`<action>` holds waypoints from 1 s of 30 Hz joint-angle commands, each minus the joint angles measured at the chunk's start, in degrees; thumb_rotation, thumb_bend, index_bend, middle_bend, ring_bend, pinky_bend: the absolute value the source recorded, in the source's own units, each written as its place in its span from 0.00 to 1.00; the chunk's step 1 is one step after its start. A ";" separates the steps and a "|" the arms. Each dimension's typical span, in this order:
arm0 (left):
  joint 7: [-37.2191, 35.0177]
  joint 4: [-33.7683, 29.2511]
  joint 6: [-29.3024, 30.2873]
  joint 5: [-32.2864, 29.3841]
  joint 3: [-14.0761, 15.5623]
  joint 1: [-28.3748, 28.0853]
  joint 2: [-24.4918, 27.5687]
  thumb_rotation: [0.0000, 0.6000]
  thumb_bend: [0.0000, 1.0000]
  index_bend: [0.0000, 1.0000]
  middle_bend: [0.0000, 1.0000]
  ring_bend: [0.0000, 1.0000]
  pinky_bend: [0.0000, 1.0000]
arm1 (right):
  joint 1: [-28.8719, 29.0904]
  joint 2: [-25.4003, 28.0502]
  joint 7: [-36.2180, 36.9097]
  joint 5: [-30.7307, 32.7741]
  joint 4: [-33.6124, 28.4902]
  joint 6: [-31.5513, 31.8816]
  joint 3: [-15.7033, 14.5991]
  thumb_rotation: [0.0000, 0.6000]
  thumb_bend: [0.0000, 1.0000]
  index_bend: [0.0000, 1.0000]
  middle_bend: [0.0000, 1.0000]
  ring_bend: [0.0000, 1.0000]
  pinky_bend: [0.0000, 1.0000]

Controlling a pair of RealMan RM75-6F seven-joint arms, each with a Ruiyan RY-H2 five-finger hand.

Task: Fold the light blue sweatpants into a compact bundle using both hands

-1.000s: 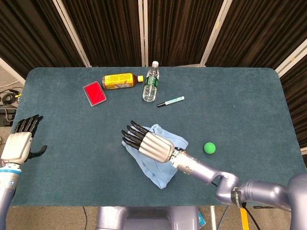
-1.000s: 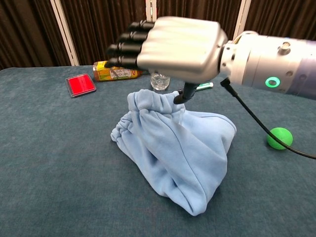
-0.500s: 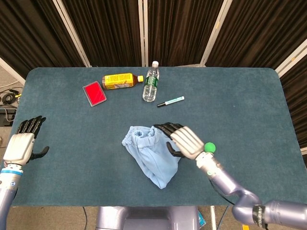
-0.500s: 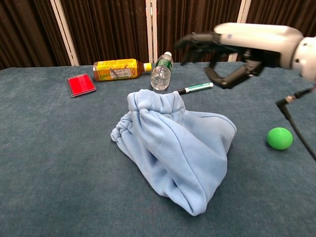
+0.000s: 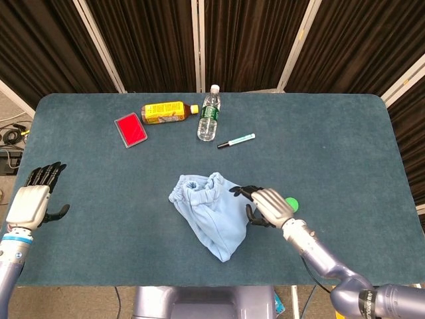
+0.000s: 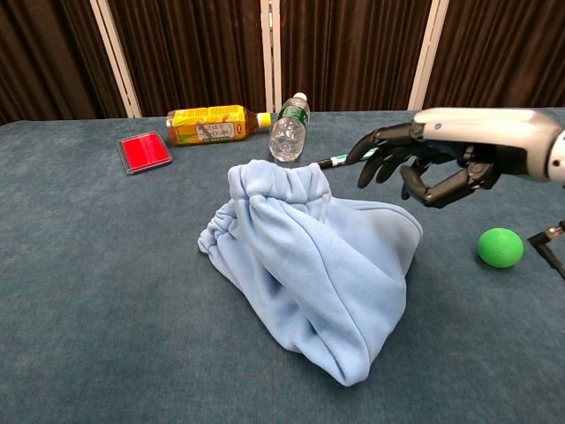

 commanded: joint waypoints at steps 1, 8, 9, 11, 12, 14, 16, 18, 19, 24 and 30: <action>0.12 0.06 -0.07 -0.05 0.01 -0.05 -0.03 1.00 0.34 0.00 0.00 0.00 0.00 | 1.29 -2.36 -1.17 0.70 1.53 -0.84 0.53 1.00 0.82 0.23 0.27 0.24 0.33; -0.06 0.32 -0.15 -0.16 -0.04 -0.08 -0.10 1.00 0.34 0.00 0.00 0.00 0.00 | 6.38 -10.30 -6.23 4.07 3.75 -2.82 3.40 1.00 0.87 0.24 0.28 0.24 0.33; -0.20 0.36 -0.16 -0.15 -0.05 -0.07 -0.07 1.00 0.34 0.00 0.00 0.00 0.00 | 7.14 -11.71 -7.42 4.68 4.40 -2.71 3.78 1.00 0.87 0.24 0.28 0.24 0.33; -0.45 0.47 -0.15 -0.09 -0.06 -0.04 0.01 1.00 0.34 0.00 0.00 0.00 0.00 | 8.26 -13.86 -9.72 6.08 5.08 -2.37 4.19 1.00 0.87 0.24 0.28 0.24 0.33; -0.58 0.51 -0.16 -0.07 -0.07 -0.03 0.06 1.00 0.34 0.00 0.00 0.00 0.00 | 8.70 -14.64 -10.64 6.50 5.33 -2.26 4.26 1.00 0.87 0.24 0.28 0.24 0.33; -0.79 0.58 -0.18 -0.04 -0.09 -0.02 0.14 1.00 0.34 0.00 0.00 0.00 0.00 | 9.32 -15.79 -12.19 6.76 5.86 -1.95 4.19 1.00 0.87 0.24 0.28 0.24 0.33; -0.92 0.68 -0.19 -0.03 -0.11 -0.02 0.16 1.00 0.34 0.00 0.00 0.00 0.00 | 9.87 -16.83 -13.63 6.71 6.44 -1.79 3.89 1.00 0.88 0.24 0.28 0.24 0.33; -1.03 0.74 -0.24 -0.06 -0.14 -0.04 0.18 1.00 0.34 0.00 0.00 0.00 0.00 | 10.32 -17.63 -14.56 6.84 6.90 -1.95 3.60 1.00 0.88 0.24 0.28 0.24 0.33; -1.10 0.75 -0.27 -0.08 -0.15 -0.05 0.18 1.00 0.34 0.00 0.00 0.00 0.00 | 10.52 -17.99 -14.96 6.96 7.12 -2.08 3.45 1.00 0.88 0.24 0.28 0.24 0.32; -1.33 0.77 -0.36 0.00 -0.13 -0.05 0.24 1.00 0.34 0.00 0.00 0.00 0.00 | 11.80 -19.97 -18.17 7.41 9.08 -2.61 2.42 1.00 0.88 0.24 0.28 0.24 0.32; -1.46 0.81 -0.52 -0.07 -0.11 -0.08 0.22 1.00 0.34 0.00 0.00 0.00 0.00 | 12.58 -22.27 -21.22 6.79 12.69 -2.14 1.13 1.00 0.88 0.24 0.28 0.24 0.29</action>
